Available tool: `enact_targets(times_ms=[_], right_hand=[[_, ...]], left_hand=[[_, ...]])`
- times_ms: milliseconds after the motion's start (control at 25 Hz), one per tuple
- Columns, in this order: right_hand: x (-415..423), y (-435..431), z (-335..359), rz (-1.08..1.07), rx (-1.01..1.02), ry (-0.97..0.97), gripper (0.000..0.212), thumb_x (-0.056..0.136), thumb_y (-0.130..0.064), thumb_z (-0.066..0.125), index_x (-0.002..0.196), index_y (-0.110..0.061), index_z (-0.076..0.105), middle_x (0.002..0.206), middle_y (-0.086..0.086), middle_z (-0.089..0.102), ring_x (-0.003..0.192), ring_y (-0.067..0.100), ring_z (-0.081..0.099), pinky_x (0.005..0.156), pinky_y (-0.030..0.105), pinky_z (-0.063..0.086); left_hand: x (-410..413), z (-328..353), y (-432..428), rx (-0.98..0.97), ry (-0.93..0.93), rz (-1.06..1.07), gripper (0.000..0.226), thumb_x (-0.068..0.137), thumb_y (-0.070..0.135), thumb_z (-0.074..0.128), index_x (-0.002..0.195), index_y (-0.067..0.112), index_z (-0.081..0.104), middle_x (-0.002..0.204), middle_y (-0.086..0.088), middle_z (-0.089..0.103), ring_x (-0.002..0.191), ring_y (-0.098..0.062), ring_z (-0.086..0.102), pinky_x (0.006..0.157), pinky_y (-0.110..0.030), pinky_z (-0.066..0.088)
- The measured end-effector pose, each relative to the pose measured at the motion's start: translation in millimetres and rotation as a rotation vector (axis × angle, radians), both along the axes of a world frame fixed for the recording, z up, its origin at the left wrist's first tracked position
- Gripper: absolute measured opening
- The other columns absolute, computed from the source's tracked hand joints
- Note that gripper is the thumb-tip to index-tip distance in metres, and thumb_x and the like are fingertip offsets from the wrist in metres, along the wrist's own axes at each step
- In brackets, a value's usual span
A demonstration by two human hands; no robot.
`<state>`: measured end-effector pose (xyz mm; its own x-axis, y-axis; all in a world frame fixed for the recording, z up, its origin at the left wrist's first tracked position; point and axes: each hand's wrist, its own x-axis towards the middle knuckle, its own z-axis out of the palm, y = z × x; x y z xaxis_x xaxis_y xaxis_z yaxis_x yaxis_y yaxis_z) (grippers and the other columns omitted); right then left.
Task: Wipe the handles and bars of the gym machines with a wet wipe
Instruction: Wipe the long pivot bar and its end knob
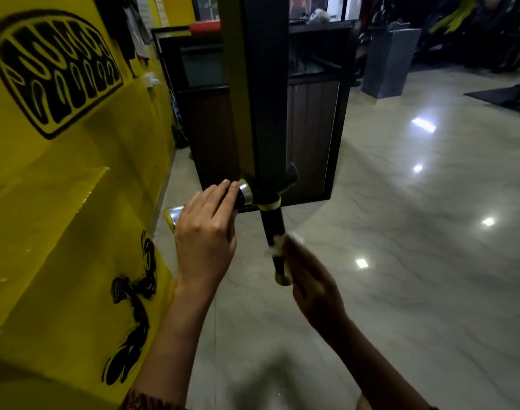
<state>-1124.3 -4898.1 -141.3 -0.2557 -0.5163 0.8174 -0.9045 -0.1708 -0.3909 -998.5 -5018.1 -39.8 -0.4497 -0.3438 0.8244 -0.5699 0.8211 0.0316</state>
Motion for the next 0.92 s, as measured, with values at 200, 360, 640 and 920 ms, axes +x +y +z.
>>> enact_targets(times_ms=[200, 360, 640, 920], right_hand=[[0.4, -43.9, 44.1, -0.013, -0.114, -0.197, 0.041, 0.087, -0.009, 0.049, 0.127, 0.0, 0.047, 0.132, 0.023, 0.048, 0.116, 0.026, 0.052, 0.101, 0.022, 0.04], [6.2, -26.0, -8.3, -0.02, -0.036, -0.164, 0.04, 0.086, -0.012, 0.054, 0.122, 0.006, 0.052, 0.121, 0.026, 0.057, 0.104, 0.025, 0.06, 0.094, 0.01, 0.041], [-9.5, -11.1, 0.2, -0.023, -0.053, -0.231, 0.044, 0.086, -0.006, 0.05, 0.129, 0.003, 0.042, 0.12, 0.024, 0.058, 0.108, 0.015, 0.057, 0.092, 0.015, 0.047], [11.1, -30.6, -19.3, 0.026, 0.055, -0.207, 0.06, 0.09, -0.015, 0.041, 0.145, -0.014, 0.016, 0.14, 0.021, 0.038, 0.118, 0.029, 0.053, 0.097, 0.022, 0.045]], left_hand=[[0.0, -1.0, 1.6, 0.019, -0.003, 0.015, 0.046, 0.077, 0.001, 0.07, 0.121, 0.002, 0.059, 0.118, -0.017, 0.063, 0.107, -0.033, 0.061, 0.092, -0.045, 0.046], [0.2, -1.7, 0.4, -0.003, -0.009, 0.007, 0.042, 0.081, 0.002, 0.067, 0.122, 0.003, 0.058, 0.119, -0.017, 0.063, 0.108, -0.033, 0.06, 0.093, -0.044, 0.045], [-0.9, -3.5, -0.9, -0.007, 0.001, 0.021, 0.04, 0.084, 0.004, 0.064, 0.124, 0.004, 0.057, 0.121, -0.016, 0.062, 0.11, -0.031, 0.059, 0.095, -0.042, 0.043], [-0.2, -4.0, -0.5, -0.038, 0.006, 0.015, 0.038, 0.084, 0.003, 0.065, 0.122, 0.003, 0.059, 0.119, -0.016, 0.063, 0.109, -0.031, 0.06, 0.095, -0.041, 0.044]])
